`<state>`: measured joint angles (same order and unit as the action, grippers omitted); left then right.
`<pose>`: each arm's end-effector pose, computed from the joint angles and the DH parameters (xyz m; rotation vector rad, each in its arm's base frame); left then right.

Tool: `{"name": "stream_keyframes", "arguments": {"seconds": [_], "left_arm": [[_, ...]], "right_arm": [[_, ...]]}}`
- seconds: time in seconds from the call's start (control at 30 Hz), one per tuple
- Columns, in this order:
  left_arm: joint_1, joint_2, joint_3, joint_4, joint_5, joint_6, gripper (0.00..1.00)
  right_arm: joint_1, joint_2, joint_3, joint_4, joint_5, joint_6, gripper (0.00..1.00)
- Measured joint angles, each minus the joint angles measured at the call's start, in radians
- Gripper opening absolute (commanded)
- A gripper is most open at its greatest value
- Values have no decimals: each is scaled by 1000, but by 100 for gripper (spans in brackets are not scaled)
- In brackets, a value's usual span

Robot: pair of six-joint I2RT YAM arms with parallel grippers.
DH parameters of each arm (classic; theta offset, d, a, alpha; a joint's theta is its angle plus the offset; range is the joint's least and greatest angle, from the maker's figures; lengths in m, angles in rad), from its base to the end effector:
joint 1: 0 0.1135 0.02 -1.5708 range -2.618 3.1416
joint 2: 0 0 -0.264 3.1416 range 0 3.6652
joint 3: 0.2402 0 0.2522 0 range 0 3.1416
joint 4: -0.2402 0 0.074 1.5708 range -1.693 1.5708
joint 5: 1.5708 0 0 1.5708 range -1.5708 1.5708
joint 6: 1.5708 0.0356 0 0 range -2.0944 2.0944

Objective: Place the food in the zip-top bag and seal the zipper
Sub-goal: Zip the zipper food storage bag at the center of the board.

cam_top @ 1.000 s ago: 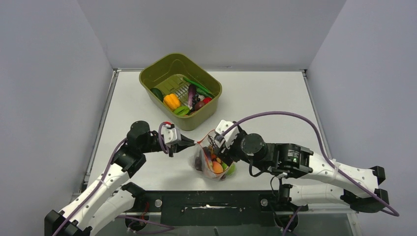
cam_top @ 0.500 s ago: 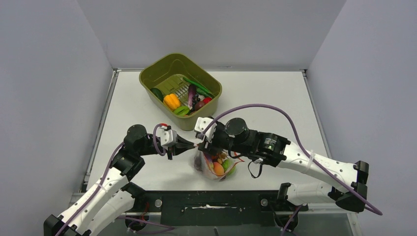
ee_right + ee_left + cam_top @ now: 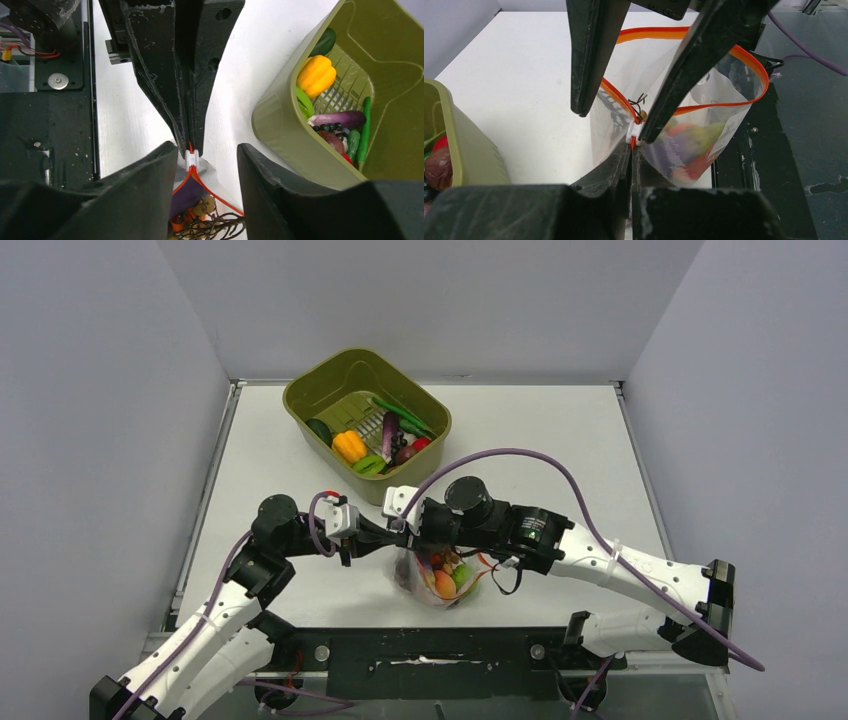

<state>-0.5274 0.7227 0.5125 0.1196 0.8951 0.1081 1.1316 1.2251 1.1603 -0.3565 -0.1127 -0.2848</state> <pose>0.1329 -0.1095 0.2870 1.1592 1.2930 -1.0490 0.1149 0.2539 0.3612 -1.3894 1.5073 0.6505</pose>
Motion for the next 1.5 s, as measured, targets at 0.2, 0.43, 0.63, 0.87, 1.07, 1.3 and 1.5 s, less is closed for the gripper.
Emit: {"name": "stream_keyframes", "arguments": {"seconds": [0.2,0.43,0.63,0.87,1.07,1.3,1.5], "left_arm": [[0,-1,0,1,3,-1,0],[0,-1,0,0,8,-1,0],[0,-2,0,2,8,-3,0],[0,-3,0,5,8,-11,0],[0,-8,0,2,7,-14,0],[-1,-8,0,-3,9,-6,0],[-2,-8,0,-3,14,8,0]], "right_arm": [[-18,0,-5,12,-29,1,35],[-30,0,-19,24,-96,5,37],[-32,0,-30,21,-125,12,36],[-32,0,-32,3,-135,27,14],[-33,0,-32,3,-131,33,3],[-52,-19,-51,1,-146,47,2],[-71,-56,-78,-15,-154,60,0]]}}
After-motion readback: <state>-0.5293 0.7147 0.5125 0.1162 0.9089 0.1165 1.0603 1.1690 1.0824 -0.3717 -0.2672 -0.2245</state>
